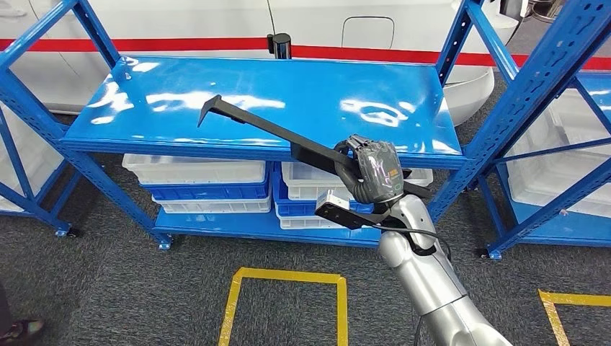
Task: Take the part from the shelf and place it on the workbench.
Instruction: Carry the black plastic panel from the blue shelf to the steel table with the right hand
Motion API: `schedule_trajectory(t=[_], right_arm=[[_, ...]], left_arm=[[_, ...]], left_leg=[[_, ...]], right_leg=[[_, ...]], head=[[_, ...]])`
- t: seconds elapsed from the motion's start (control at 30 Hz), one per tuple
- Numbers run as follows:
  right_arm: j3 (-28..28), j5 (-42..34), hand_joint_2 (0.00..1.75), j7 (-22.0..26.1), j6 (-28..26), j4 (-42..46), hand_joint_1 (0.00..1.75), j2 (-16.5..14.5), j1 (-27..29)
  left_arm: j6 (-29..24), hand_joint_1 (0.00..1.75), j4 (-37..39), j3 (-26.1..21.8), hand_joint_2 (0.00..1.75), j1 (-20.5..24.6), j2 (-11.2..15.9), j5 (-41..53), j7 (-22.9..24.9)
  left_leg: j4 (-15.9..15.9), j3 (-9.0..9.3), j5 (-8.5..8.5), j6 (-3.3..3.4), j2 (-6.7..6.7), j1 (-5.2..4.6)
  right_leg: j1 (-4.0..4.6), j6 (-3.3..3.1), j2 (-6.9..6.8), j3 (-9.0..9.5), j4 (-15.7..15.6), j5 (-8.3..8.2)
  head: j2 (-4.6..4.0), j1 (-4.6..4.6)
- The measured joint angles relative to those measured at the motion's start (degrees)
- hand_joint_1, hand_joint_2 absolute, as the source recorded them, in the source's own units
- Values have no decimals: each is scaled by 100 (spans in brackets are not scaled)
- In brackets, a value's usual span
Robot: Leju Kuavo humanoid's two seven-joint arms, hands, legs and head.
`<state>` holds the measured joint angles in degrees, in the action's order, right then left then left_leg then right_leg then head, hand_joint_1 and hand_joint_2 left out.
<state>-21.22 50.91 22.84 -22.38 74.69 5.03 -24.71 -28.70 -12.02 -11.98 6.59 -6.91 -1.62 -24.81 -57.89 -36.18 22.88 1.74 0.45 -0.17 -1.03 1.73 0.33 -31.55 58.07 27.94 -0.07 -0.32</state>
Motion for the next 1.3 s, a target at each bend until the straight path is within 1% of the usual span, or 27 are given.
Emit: schedule_trajectory(t=[0.37,0.47,0.5,0.53,0.57,0.6,0.63,0.67,0.7,0.73,0.77,0.8,0.83,0.87,0.9,0.93,0.97,1.0,1.03,1.07,1.13,1.17,1.2,1.23,1.3], right_arm=[[0,-1,175,0,0,-1,168,0,1],[2,6,175,1,0,-4,168,-1,4],[2,7,175,3,-1,-7,168,-2,2],[2,4,175,8,-2,-8,168,-2,-2],[2,2,175,15,-4,-10,168,-2,-6],[2,-1,175,22,-7,-13,168,-3,-10],[2,-2,175,29,-10,-19,168,-3,-9],[2,-3,175,34,-13,-27,168,-3,-5],[2,-3,175,38,-15,-39,168,-2,4],[3,-7,175,42,-24,-52,168,-1,12],[6,-15,175,44,-40,-64,168,-2,16],[16,-26,175,47,-64,-81,168,11,29],[26,-36,175,49,-87,-98,168,26,41],[34,-42,175,50,-103,-115,168,42,55],[42,-44,175,50,-112,-128,168,59,68],[44,-44,175,50,-113,-134,168,65,68],[45,-44,175,50,-115,-137,168,69,63],[45,-44,175,50,-117,-137,168,73,58],[45,-42,175,49,-121,-137,168,77,56],[45,-42,175,47,-125,-138,168,80,56],[45,-36,175,43,-132,-138,168,84,55],[45,-30,175,39,-135,-138,168,85,53],[44,-20,175,33,-138,-138,168,85,49],[44,-9,175,22,-143,-137,168,84,45],[44,22,175,-10,-152,-137,168,85,43]], left_arm=[[0,0,0,0,175,-1,-1,0,0],[0,0,0,0,175,-6,-2,0,0],[0,0,0,-1,175,-8,1,0,0],[0,0,0,-1,175,-9,3,1,0],[0,0,0,-2,175,-10,5,1,0],[0,0,0,-2,175,-11,7,4,0],[0,0,0,-2,175,-11,7,11,1],[0,0,0,-2,175,-13,7,17,1],[0,0,0,-2,175,-15,7,25,3],[-1,0,-1,-2,175,-11,15,32,5],[-3,0,-2,-2,175,-4,22,42,7],[-4,0,-3,-2,175,3,21,58,11],[-4,0,-4,-2,175,12,20,77,14],[-4,0,-4,-2,175,14,7,91,19],[-2,0,-4,-2,175,15,-5,102,23],[0,0,-4,-2,175,15,-9,104,25],[1,0,-4,-2,175,18,-9,105,27],[2,0,-4,-2,175,21,-7,107,28],[2,0,-4,-1,175,23,-6,109,28],[1,0,-4,-1,175,23,-5,111,30],[0,0,-4,0,175,18,-5,114,32],[0,0,-4,0,175,16,-3,114,33],[0,0,-4,0,175,15,1,114,33],[0,0,-4,0,175,16,2,114,33],[0,0,-4,0,175,14,2,116,33]], left_leg=[[2,-1,-5,-5,0,2],[4,-6,-20,-22,-2,11],[-2,-18,-17,-32,-3,20],[-44,-41,33,-49,-7,30],[-158,-94,144,-74,-12,43],[-347,-174,303,-104,-19,57],[-764,-334,568,-137,-25,68],[-1186,-493,802,-160,-28,76],[-1515,-595,956,-168,-30,83],[-1324,-388,950,-106,-40,70],[-900,-95,810,-10,-42,32],[-363,170,555,95,-31,6],[151,392,309,187,-20,-17],[213,325,171,210,0,-20],[261,250,55,205,13,1],[212,204,47,182,11,12],[156,157,50,154,9,11],[91,111,58,126,8,5],[42,71,59,95,6,-5],[17,42,48,64,5,-15],[-9,-1,23,10,1,5],[-65,-36,75,-21,-2,20],[-212,-103,200,-53,-7,36],[-492,-218,403,-87,-11,51],[-1280,-521,858,-136,-17,70]], right_leg=[[0,-5,1,-1,2,-3],[-6,-27,2,-12,1,-18],[-24,-49,1,-19,-4,-33],[-39,-81,0,-30,-9,-54],[-53,-121,-1,-46,-13,-80],[-66,-162,-3,-70,-18,-107],[-54,-199,-6,-112,-16,-140],[-44,-223,-9,-156,-15,-169],[-29,-235,-10,-206,-14,-203],[-10,-241,-7,-262,-14,-256],[-1,-205,-10,-298,-24,-312],[6,-157,-13,-509,396,-143],[2,-89,-18,-670,788,24],[-15,-4,-28,-740,1067,176],[-34,69,-31,-721,1215,308],[-59,139,-37,-443,794,193],[-63,169,-36,-199,400,111],[-61,165,-29,-34,106,53],[-50,127,-20,36,-32,30],[-30,72,-8,23,-30,28],[-42,-25,0,-14,-13,-27],[-55,-71,-1,-32,-13,-57],[-72,-115,-2,-53,-17,-85],[-76,-158,-3,-80,-19,-113],[-56,-207,-6,-147,-16,-158]], head=[[0,1],[0,-1],[0,-1],[0,-2],[0,-4],[0,-8],[-1,-11],[-1,-14],[-1,-15],[-1,-14],[0,-17],[0,-12],[-1,-6],[-1,-2],[-1,7],[-1,8],[0,8],[0,10],[0,7],[0,4],[0,-2],[0,-3],[0,-6],[0,-9],[0,-14]])
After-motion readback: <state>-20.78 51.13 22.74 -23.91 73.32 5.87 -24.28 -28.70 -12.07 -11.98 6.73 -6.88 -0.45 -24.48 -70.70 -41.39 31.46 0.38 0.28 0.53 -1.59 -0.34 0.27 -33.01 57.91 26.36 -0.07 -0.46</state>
